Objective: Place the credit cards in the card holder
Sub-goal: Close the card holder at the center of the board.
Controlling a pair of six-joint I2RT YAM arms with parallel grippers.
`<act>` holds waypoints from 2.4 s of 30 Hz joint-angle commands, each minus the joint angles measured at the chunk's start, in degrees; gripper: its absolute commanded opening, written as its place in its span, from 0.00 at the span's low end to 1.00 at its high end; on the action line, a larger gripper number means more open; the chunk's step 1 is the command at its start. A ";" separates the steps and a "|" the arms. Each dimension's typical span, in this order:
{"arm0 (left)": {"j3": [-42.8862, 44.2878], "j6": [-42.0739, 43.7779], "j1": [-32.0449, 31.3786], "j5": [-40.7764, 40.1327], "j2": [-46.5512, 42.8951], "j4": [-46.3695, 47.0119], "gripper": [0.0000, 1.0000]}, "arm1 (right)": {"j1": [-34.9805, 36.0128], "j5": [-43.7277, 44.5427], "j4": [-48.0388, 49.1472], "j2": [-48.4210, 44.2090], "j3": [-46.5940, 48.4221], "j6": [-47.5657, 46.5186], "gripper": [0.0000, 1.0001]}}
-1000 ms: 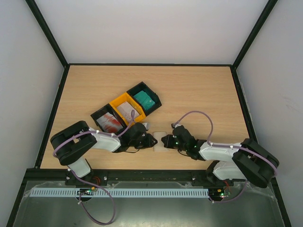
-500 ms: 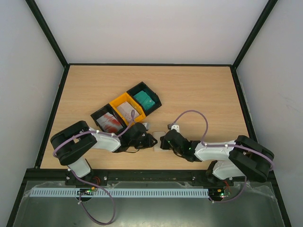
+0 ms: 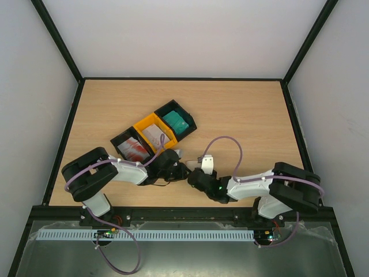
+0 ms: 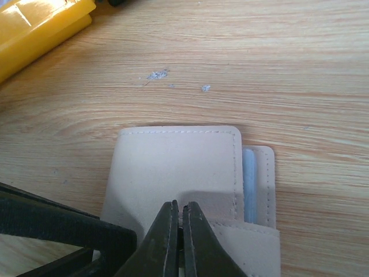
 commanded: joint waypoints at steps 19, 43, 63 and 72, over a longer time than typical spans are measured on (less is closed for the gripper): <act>-0.17 0.53 -0.87 -0.41 2.96 -6.43 0.22 | 4.90 -4.05 -15.77 0.13 3.08 5.53 0.02; -0.04 1.23 -0.87 -0.25 2.69 -6.87 0.25 | -9.49 -18.36 -31.19 -3.99 14.59 1.79 0.09; -0.18 1.35 -0.87 -0.16 2.82 -6.75 0.25 | -10.23 -18.18 -30.47 1.05 13.10 2.85 0.09; -0.08 1.31 -0.87 -0.30 2.70 -6.87 0.25 | -10.37 -15.41 -33.53 -0.13 17.72 0.99 0.17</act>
